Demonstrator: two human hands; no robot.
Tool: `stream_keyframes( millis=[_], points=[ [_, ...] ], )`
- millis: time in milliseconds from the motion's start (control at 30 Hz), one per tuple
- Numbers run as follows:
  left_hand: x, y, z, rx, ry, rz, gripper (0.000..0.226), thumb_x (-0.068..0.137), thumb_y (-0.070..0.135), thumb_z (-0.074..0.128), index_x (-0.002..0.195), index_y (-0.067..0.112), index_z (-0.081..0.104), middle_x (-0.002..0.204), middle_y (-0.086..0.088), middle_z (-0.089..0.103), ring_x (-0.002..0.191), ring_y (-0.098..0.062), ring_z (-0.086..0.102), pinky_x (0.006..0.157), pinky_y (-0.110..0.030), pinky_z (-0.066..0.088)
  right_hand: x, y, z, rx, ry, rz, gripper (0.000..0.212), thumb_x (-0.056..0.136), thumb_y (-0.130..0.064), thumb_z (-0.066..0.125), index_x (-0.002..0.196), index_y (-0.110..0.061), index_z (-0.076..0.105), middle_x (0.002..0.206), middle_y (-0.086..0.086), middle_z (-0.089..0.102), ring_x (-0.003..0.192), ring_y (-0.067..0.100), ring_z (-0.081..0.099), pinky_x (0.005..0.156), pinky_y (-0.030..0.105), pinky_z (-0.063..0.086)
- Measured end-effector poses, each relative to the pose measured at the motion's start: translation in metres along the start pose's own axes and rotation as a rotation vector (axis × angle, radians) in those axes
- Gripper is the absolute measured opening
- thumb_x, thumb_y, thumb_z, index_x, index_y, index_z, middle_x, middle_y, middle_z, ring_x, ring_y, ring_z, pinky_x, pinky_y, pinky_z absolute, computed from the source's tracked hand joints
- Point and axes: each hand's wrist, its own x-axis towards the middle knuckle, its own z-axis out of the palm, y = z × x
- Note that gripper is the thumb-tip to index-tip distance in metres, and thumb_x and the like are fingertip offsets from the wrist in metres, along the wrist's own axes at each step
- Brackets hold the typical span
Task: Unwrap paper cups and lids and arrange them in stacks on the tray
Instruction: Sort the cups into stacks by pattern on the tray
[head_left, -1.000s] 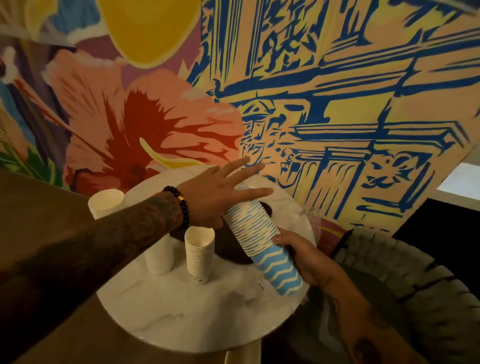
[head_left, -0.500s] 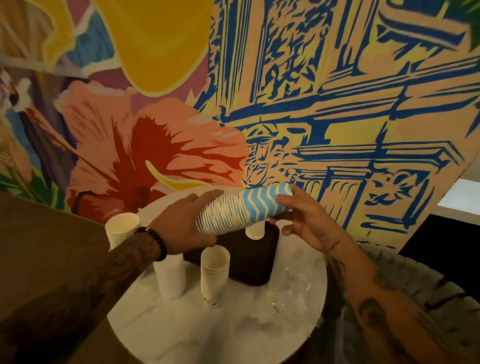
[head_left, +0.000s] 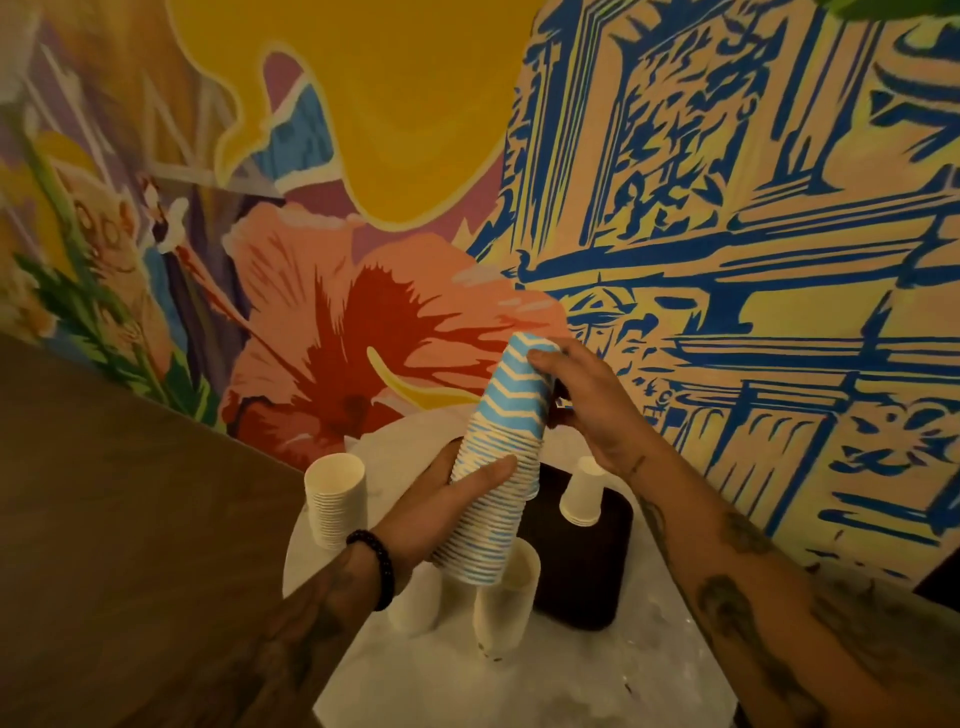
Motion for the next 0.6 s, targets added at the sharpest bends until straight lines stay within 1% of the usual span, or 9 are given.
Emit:
stream_keyframes(
  millis=[33,67,133,233,333,400,467,533,600],
  points=[
    [0.003,0.002,0.001,-0.043,-0.005,-0.022,0.033,0.086,0.052,0.06,0.115,0.037,0.06,0.102,0.016,0.075,0.091,-0.001,0.071,0.071,-0.015,0.053,0.006,0.001,0.004,0.001,-0.018,-0.008,0.021,0.099,-0.029,0.058,0.118,-0.019,0.062,0.105,-0.002,0.065,0.073,0.003,0.067,0.059,0.023,0.051],
    [0.008,0.002,0.0,-0.07,-0.001,-0.038,0.03,0.088,0.055,0.057,0.112,0.038,0.062,0.102,0.016,0.075,0.092,-0.004,0.072,0.075,-0.019,0.055,0.013,0.002,0.008,0.015,-0.033,-0.011,0.019,0.101,-0.028,0.056,0.117,-0.02,0.062,0.109,-0.003,0.066,0.08,0.001,0.068,0.064,0.023,0.052],
    [0.019,0.006,-0.001,-0.089,0.023,-0.063,0.04,0.083,0.063,0.056,0.113,0.039,0.064,0.104,0.013,0.075,0.096,-0.008,0.072,0.087,-0.03,0.056,0.027,0.006,0.013,0.043,-0.043,-0.012,0.02,0.1,-0.031,0.057,0.117,-0.022,0.064,0.115,-0.004,0.068,0.09,0.005,0.069,0.072,0.026,0.053],
    [0.045,0.008,-0.007,-0.072,0.051,-0.088,0.058,0.076,0.078,0.057,0.114,0.035,0.067,0.105,0.007,0.076,0.098,-0.015,0.072,0.098,-0.042,0.053,0.048,0.01,0.015,0.055,-0.006,-0.048,0.043,0.086,-0.044,0.068,0.121,-0.018,0.065,0.11,-0.004,0.072,0.091,0.009,0.073,0.07,0.024,0.057],
    [0.082,0.008,-0.015,-0.038,0.065,-0.101,0.072,0.066,0.086,0.06,0.114,0.033,0.07,0.107,0.003,0.076,0.1,-0.021,0.072,0.099,-0.049,0.052,0.079,0.016,0.006,0.073,0.047,-0.073,0.038,0.088,-0.032,0.073,0.12,-0.013,0.066,0.111,0.0,0.072,0.093,0.012,0.073,0.069,0.022,0.058],
    [0.108,0.011,-0.02,-0.002,0.09,-0.078,0.067,0.07,0.083,0.062,0.113,0.032,0.071,0.104,0.004,0.076,0.096,-0.02,0.073,0.096,-0.048,0.054,0.102,0.02,-0.005,0.076,0.065,-0.073,0.04,0.087,-0.033,0.075,0.123,-0.018,0.065,0.119,0.002,0.07,0.1,0.016,0.072,0.071,0.024,0.058],
    [0.133,0.013,-0.025,0.032,0.131,-0.078,0.063,0.073,0.078,0.062,0.114,0.031,0.068,0.099,0.008,0.077,0.089,-0.015,0.074,0.087,-0.041,0.058,0.125,0.024,-0.016,0.071,0.078,-0.062,0.047,0.085,-0.038,0.077,0.127,-0.024,0.062,0.126,0.002,0.067,0.107,0.019,0.07,0.074,0.028,0.058],
    [0.156,0.014,-0.029,0.053,0.136,-0.093,0.066,0.071,0.077,0.064,0.117,0.03,0.065,0.099,0.01,0.077,0.085,-0.012,0.074,0.077,-0.034,0.057,0.145,0.029,-0.026,0.077,0.085,-0.056,0.047,0.085,-0.036,0.077,0.128,-0.026,0.059,0.127,0.002,0.066,0.108,0.018,0.069,0.076,0.031,0.058],
    [0.179,0.011,-0.032,0.07,0.15,-0.099,0.067,0.068,0.076,0.066,0.116,0.03,0.065,0.1,0.011,0.076,0.083,-0.009,0.074,0.073,-0.03,0.056,0.164,0.037,-0.033,0.092,0.091,-0.045,0.047,0.086,-0.033,0.076,0.129,-0.025,0.059,0.126,0.002,0.067,0.107,0.016,0.069,0.075,0.029,0.058]
  ],
)
